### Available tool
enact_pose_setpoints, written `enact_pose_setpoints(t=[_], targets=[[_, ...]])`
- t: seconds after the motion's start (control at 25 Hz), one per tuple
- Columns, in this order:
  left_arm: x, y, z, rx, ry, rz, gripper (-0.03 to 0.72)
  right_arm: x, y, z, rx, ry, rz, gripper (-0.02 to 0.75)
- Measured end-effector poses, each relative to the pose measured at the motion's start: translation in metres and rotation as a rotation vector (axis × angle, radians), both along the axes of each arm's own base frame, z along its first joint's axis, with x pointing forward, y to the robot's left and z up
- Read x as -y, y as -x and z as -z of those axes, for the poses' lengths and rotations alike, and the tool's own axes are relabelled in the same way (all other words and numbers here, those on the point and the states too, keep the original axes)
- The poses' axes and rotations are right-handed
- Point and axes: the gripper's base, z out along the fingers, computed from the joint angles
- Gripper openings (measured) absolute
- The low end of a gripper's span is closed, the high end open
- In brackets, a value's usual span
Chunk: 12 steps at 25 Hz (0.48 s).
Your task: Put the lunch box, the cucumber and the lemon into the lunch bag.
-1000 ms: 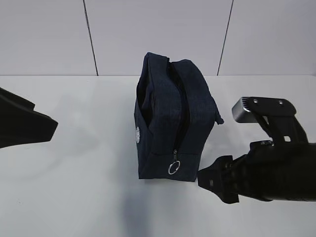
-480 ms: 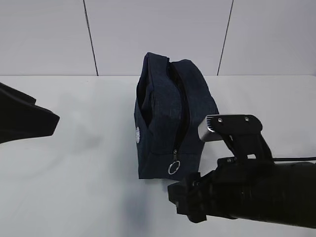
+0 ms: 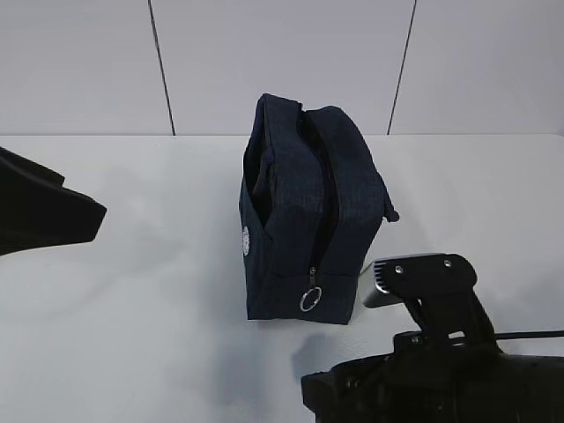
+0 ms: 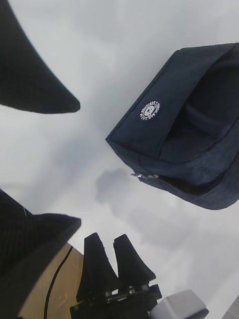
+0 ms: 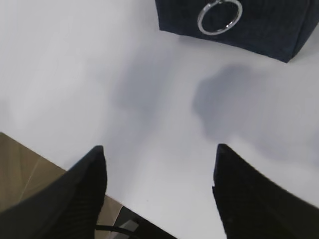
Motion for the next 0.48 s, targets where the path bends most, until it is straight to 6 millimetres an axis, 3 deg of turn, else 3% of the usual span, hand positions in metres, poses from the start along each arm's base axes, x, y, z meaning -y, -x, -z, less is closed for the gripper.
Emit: enact_pose_setpoints(t=[0.48], targets=[[0.0, 0.0, 0.0, 0.0, 0.0, 0.0, 0.441, 0.011, -0.005, -0.001, 0.24, 0.005, 0.1, 0.526]])
